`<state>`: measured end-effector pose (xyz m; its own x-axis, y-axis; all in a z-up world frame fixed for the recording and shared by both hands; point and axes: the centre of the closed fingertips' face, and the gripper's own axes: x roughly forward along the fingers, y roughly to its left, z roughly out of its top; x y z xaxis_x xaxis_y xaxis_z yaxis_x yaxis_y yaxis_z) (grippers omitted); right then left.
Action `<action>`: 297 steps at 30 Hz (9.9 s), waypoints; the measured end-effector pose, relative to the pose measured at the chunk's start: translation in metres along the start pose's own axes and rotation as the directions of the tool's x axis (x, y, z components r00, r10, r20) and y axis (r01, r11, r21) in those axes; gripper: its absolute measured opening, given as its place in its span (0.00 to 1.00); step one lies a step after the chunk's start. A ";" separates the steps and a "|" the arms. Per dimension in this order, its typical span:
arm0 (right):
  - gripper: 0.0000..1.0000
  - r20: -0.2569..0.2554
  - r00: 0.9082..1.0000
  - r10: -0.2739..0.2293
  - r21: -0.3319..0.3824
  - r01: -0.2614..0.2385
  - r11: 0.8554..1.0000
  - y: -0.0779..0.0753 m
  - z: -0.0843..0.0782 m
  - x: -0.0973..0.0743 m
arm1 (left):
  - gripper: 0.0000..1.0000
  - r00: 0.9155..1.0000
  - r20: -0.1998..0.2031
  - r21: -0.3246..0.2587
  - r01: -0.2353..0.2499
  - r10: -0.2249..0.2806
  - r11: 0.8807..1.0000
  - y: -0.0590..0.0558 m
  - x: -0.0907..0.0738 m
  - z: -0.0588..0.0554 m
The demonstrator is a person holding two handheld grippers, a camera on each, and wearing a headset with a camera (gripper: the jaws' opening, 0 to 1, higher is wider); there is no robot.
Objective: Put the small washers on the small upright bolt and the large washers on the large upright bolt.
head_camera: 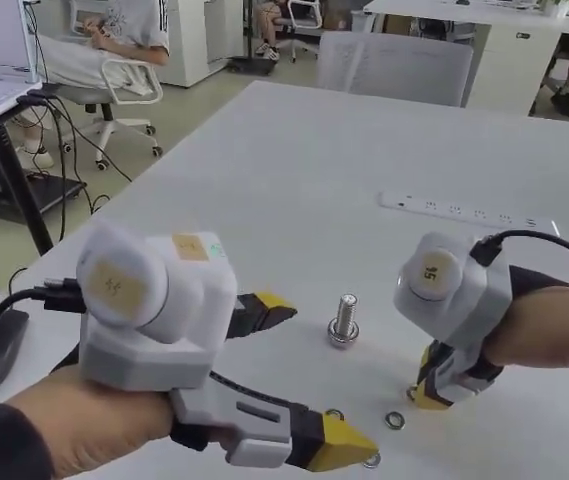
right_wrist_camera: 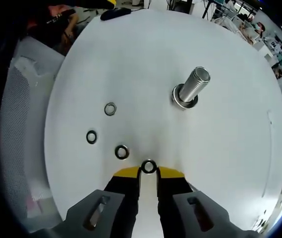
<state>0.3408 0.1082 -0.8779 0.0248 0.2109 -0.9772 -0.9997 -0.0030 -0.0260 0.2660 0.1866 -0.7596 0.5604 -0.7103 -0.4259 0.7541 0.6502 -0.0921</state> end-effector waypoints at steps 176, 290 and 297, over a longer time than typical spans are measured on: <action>0.19 0.013 1.000 -0.021 0.118 0.020 0.993 -0.025 -0.045 -0.026 | 0.84 0.998 -0.046 -0.013 0.043 -0.044 0.999 -0.009 0.010 -0.013; 0.14 0.004 1.000 0.029 -0.105 -0.028 0.994 0.034 0.016 0.006 | 0.83 0.999 -0.013 0.005 0.043 -0.043 0.999 -0.010 0.003 -0.006; 0.14 -0.005 1.000 0.028 -0.083 -0.029 0.996 0.031 0.007 0.001 | 0.83 0.999 -0.014 0.005 0.046 -0.046 0.999 -0.012 0.004 -0.006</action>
<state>0.3101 0.1153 -0.8785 -0.0036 0.2059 -0.9786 -0.9958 -0.0903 -0.0153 0.2574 0.1779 -0.7660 0.5204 -0.7355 -0.4338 0.7807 0.6157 -0.1074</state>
